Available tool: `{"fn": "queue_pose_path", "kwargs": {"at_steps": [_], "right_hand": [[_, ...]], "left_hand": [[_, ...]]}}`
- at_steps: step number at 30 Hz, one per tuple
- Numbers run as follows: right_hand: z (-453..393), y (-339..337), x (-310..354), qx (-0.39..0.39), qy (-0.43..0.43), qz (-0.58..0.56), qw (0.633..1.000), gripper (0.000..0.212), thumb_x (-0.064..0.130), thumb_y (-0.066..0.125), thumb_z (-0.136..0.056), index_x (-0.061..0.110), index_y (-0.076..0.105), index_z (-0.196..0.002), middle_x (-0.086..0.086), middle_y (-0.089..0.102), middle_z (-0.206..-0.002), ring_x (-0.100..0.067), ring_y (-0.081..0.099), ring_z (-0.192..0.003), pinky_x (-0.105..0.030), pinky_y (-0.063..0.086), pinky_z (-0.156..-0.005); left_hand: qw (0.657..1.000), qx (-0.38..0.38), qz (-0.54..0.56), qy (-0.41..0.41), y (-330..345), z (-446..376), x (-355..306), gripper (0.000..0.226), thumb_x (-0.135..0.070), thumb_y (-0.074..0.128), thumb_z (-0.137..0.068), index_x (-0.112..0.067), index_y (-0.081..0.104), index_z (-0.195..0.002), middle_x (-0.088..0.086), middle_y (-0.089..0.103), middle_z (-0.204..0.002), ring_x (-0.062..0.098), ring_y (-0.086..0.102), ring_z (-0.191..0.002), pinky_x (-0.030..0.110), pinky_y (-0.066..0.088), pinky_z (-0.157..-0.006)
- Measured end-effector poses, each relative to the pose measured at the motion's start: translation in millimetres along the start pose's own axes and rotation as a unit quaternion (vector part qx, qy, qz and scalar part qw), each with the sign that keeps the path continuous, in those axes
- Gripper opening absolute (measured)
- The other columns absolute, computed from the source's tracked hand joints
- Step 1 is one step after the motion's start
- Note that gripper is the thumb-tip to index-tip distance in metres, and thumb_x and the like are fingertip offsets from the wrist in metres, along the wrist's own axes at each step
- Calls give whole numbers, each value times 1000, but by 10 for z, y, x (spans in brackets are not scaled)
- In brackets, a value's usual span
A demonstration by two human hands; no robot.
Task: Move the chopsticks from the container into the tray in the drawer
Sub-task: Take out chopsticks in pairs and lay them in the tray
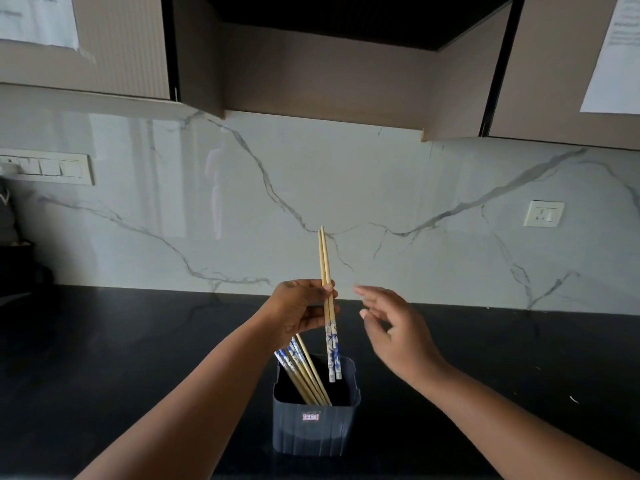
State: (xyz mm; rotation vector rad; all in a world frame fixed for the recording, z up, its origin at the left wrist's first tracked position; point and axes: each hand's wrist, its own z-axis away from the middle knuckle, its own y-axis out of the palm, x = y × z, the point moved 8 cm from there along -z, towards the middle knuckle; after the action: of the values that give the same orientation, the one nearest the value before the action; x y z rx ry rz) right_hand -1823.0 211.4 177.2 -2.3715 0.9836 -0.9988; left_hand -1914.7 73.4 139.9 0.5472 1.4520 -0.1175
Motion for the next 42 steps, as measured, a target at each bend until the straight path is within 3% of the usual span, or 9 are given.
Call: {"fn": "queue_pose_path", "kwargs": {"at_steps": [3, 5, 10, 14, 17, 20, 28, 35, 42], "right_hand": [[192, 372, -260, 82, 349, -304, 882, 18, 14, 68, -88, 12, 68, -106, -5, 73, -101, -14, 71, -89, -30, 59, -79], [309, 580, -234, 108, 405, -349, 838, 12, 10, 71, -85, 5, 69, -95, -8, 75, -85, -19, 72, -75, -30, 59, -66], [466, 851, -172, 115, 420, -343, 832, 12, 2, 72, -80, 0, 69, -92, -12, 75, -78, -22, 72, -68, -34, 61, -66], [734, 1060, -237, 184, 395, -330, 837, 12, 1, 75, -77, 1, 70, -89, -17, 74, -79, -24, 71, -69, -35, 61, -64], [1160, 1377, -343, 279, 357, -226, 862, 9, 4, 77, -77, 12, 73, -75, -16, 73, -75, -19, 65, -66, -33, 55, -63], [1677, 1704, -508, 391, 288, -91, 870, 18, 16, 78, -77, 20, 69, -62, -4, 69, -63, -7, 56, -58, -28, 46, -60], [2860, 2269, -1101, 581, 243, 114, 769, 26, 12, 53, -78, 19, 44, -55, 0, 52, -71, -24, 50, -70, -31, 35, -55], [3179, 2533, -1308, 589, 210, 164, 763, 39, 9, 46, -91, 26, 28, -61, -1, 49, -84, -21, 45, -79, -7, 20, -62], [3334, 2454, -1473, 609, 217, 205, 735, 39, -3, 44, -84, 20, 25, -59, 4, 31, -64, -20, 36, -67, -15, 15, -47]], "left_hand": [[999, -32, -2, 14, -57, 27, 31, 16, -7, 64, -87, -2, 67, -103, 11, 71, -89, 21, 71, -77, 31, 58, -65], [998, -55, -10, 24, -86, 55, 68, 13, -6, 65, -88, -3, 67, -100, 11, 70, -88, 21, 71, -75, 31, 59, -65], [993, -79, -73, 38, -200, 189, 210, 15, -11, 63, -91, 0, 65, -100, 15, 67, -87, 15, 68, -65, 25, 57, -58], [967, -154, -193, 64, -673, 235, 292, 65, -59, 60, -80, 2, 70, -97, 21, 72, -98, 29, 71, -83, 40, 58, -83], [944, -260, -182, 85, -1238, 336, 497, 64, -74, 46, -76, -17, 77, -79, 9, 75, -92, 26, 69, -95, 39, 51, -90], [906, -319, -270, 69, -1623, 514, 828, 59, -62, 33, -94, -18, 71, -108, 3, 68, -112, 16, 60, -106, 31, 42, -93], [662, -108, -737, -84, -1853, 603, 2197, 76, -66, 19, -93, -20, 11, -154, 3, 1, -163, 23, -7, -149, 43, -4, -119], [641, -113, -758, -48, -1860, 611, 2214, 81, -68, 9, -89, -19, 11, -153, 1, 5, -162, 21, 0, -149, 41, 0, -120], [637, -118, -760, -38, -1860, 613, 2224, 78, -67, 11, -91, -20, 11, -153, 1, 6, -162, 22, 0, -149, 41, 0, -120]]}}
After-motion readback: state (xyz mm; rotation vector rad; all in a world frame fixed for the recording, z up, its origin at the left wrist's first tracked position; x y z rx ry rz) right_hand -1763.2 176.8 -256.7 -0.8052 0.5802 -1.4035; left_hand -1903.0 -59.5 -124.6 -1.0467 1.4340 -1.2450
